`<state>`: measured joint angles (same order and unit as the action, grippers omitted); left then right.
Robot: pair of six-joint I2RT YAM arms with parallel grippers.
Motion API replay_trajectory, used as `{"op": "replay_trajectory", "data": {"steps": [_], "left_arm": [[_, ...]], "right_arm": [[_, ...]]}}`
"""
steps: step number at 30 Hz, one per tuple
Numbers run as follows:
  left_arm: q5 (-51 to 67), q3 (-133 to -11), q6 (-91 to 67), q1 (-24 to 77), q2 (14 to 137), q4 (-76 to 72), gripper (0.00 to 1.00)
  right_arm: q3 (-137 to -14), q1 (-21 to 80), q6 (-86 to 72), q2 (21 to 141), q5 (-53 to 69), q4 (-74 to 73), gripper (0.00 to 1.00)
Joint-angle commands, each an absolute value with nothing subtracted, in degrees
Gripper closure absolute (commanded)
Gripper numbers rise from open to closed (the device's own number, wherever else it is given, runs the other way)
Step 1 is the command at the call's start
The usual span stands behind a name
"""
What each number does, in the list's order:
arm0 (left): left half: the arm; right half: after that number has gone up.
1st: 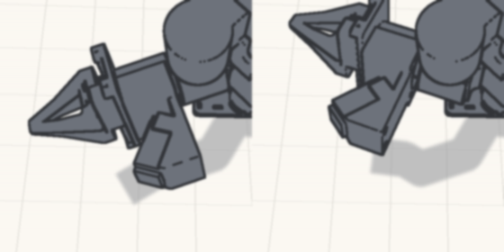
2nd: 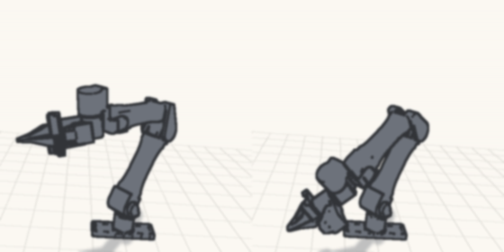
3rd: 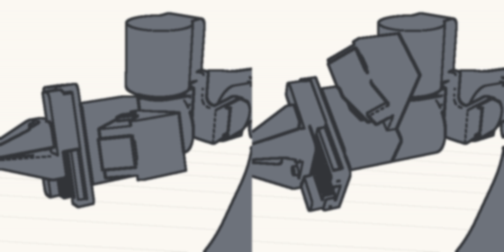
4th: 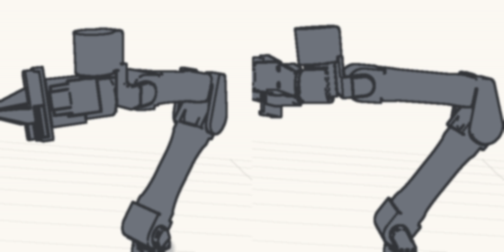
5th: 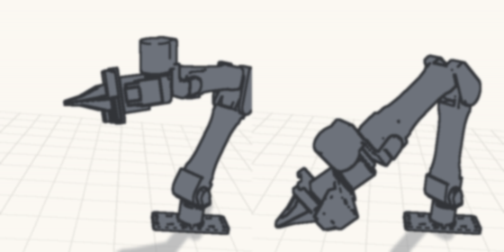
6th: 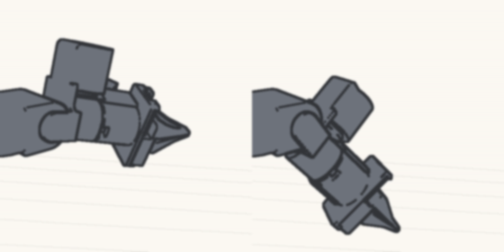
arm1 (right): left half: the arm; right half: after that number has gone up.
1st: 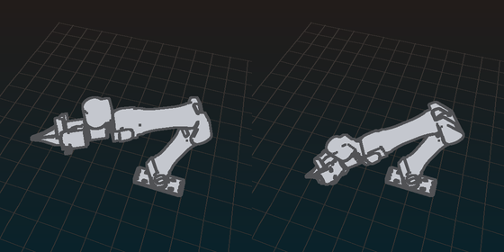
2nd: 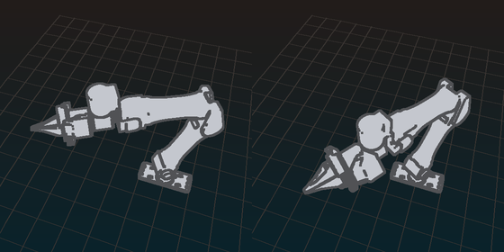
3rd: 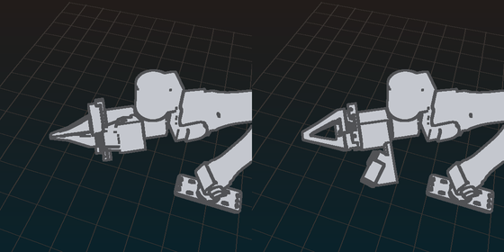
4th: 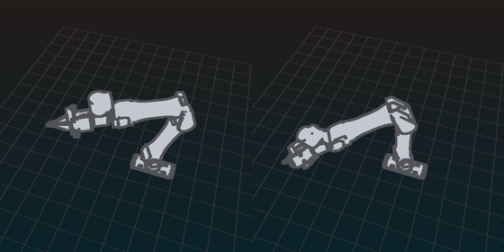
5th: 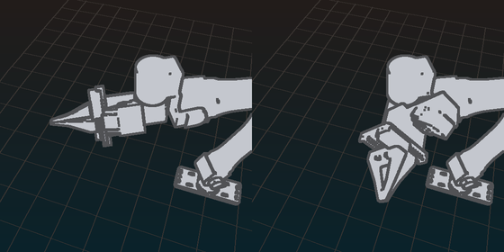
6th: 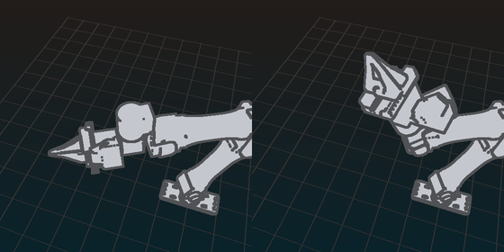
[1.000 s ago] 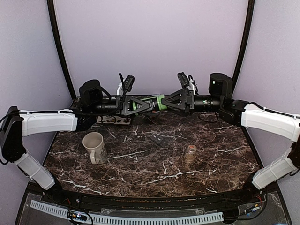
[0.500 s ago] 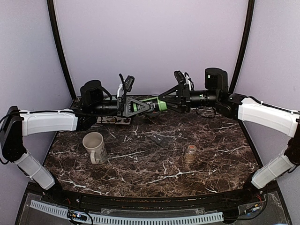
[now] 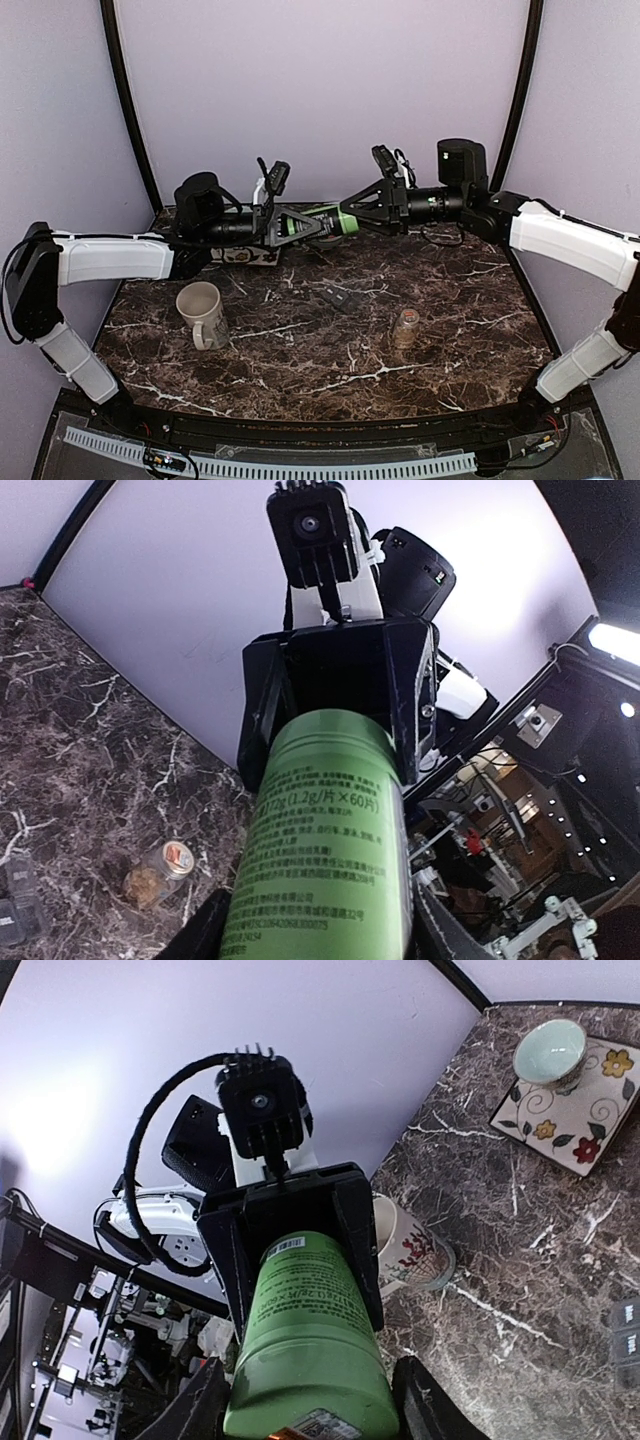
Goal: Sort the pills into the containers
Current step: Unscrew the lid of the pill bottle.
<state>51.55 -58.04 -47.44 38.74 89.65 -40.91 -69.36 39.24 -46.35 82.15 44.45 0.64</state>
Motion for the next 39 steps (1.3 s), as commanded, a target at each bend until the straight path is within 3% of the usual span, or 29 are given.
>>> {"op": "replay_trajectory", "data": {"steps": [1,12,17,19,23,26,32,39], "left_arm": [[53.62,-59.17,-65.01,37.47,92.84,-60.19,1.0],[58.46,-65.43,-87.97,37.16,99.25,-76.53,1.0],[58.49,-65.79,-87.9,37.17,98.77,-75.17,1.0],[58.42,-65.43,-86.77,37.17,98.24,-73.94,1.0],[58.45,-64.95,-84.08,37.18,97.38,-71.1,1.0],[58.56,-64.86,-79.03,37.18,95.93,-65.42,1.0],[55.82,-64.47,-62.71,37.19,91.47,-48.12,1.0],[54.2,-63.93,-54.8,37.27,89.08,-42.58,1.0]], "right_arm": [[-71.72,39.56,-34.55,80.6,46.97,-3.3,0.84],[-73.28,39.55,-9.34,76.02,42.87,-12.28,0.87],[-74.3,39.55,-5.44,75.63,41.01,-15.45,0.85],[-74.35,39.55,-5.26,75.67,40.98,-15.64,0.8],[-74.25,39.55,-6.29,75.32,40.15,-15.67,0.49],[-73.86,39.51,-9.32,74.69,40.33,-13.71,0.34],[-70.72,38.57,-19.34,73.04,43.11,-5.52,0.25],[-66.47,37.95,-31.29,71.77,42.96,1.82,0.18]]}}
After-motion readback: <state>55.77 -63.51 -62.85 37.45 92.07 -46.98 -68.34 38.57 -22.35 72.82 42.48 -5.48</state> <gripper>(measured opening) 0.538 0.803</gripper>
